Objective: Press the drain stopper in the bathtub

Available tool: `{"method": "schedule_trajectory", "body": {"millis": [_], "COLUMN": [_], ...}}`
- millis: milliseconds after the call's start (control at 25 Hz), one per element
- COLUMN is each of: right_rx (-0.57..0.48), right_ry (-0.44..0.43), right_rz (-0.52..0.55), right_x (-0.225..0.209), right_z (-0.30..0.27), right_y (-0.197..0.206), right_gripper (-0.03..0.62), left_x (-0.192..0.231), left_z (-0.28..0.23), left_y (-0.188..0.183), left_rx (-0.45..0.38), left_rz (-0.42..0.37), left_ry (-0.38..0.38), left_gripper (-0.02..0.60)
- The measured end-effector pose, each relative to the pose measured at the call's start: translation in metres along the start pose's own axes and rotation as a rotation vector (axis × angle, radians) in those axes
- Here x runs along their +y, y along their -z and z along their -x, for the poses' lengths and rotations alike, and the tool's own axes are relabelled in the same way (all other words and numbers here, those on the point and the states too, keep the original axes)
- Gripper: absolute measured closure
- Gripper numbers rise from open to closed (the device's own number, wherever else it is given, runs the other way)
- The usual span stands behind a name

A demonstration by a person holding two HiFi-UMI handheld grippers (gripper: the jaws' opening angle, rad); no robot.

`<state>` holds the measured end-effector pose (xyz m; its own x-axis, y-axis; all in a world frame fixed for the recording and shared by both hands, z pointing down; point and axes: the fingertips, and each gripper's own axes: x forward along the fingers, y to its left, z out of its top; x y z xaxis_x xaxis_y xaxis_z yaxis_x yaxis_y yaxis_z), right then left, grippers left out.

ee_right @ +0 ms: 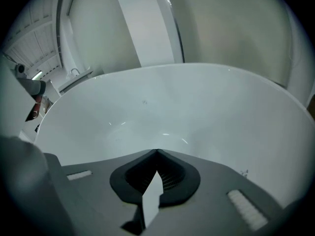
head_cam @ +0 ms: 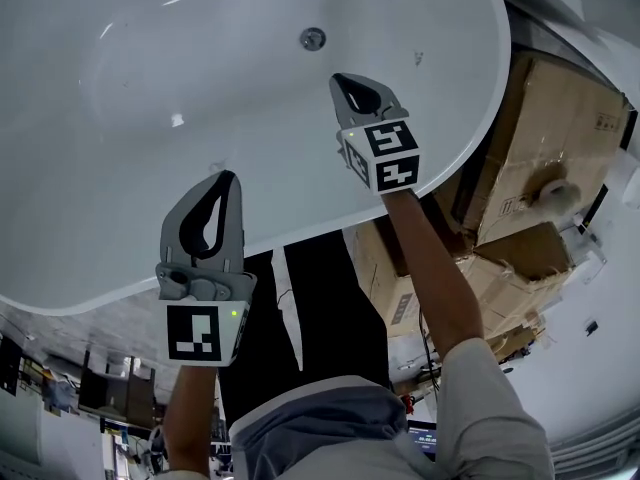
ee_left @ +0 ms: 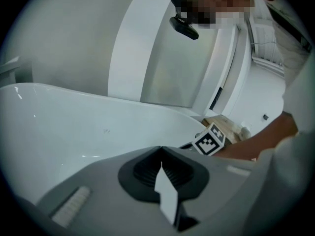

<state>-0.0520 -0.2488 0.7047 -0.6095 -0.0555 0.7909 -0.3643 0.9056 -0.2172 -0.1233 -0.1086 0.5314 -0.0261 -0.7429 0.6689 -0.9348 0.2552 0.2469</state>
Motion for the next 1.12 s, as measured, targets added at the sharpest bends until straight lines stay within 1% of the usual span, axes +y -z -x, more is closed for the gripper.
{"method": "schedule_trajectory", "body": {"millis": [80,240,360,480,600,720,840,960,1040,1120], "right_rx": [0.014,0.050,0.074,0.085,0.086,0.103,0.119,0.129,0.141,0.155], "right_ry": [-0.001,0.001,0.012,0.018,0.004,0.016,0.027,0.023,0.013,0.011], "right_rz": [0.009,0.007,0.016,0.033,0.055,0.090,0.092,0.093,0.091,0.095], "right_x": [-0.005,-0.016,-0.026,-0.035,-0.039,-0.048,-0.057,-0.061,-0.062,-0.066], "right_z": [-0.015,-0.045,-0.065,-0.081,-0.095,-0.109,-0.123,-0.138,-0.148,-0.157], "right_y": [0.009,0.029,0.043,0.050,0.052,0.061,0.071,0.080,0.088,0.095], "right_gripper": [0.594,0.594,0.594,0.594,0.594,0.594,0.594,0.594,0.594,0.594], "left_x": [0.001,0.001,0.001,0.003,0.007,0.002,-0.001,0.002,0.001,0.001], "left_z": [-0.006,-0.019,-0.030,-0.045,-0.059,-0.073,-0.084,-0.089,-0.092,-0.096], "left_y": [0.004,0.014,0.022,0.030,0.033,0.040,0.052,0.056,0.059,0.062], "left_rx": [-0.001,0.019,0.033,0.042,0.041,0.054,0.083,0.089,0.092,0.097], "left_rz": [0.005,-0.024,-0.015,-0.001,0.005,-0.001,-0.003,-0.006,-0.023,-0.021], "left_ry": [0.000,0.003,0.005,0.001,-0.011,0.005,0.014,-0.001,-0.001,0.000], "left_gripper": [0.581,0.581,0.581,0.581,0.581,0.581,0.581,0.581,0.581,0.581]}}
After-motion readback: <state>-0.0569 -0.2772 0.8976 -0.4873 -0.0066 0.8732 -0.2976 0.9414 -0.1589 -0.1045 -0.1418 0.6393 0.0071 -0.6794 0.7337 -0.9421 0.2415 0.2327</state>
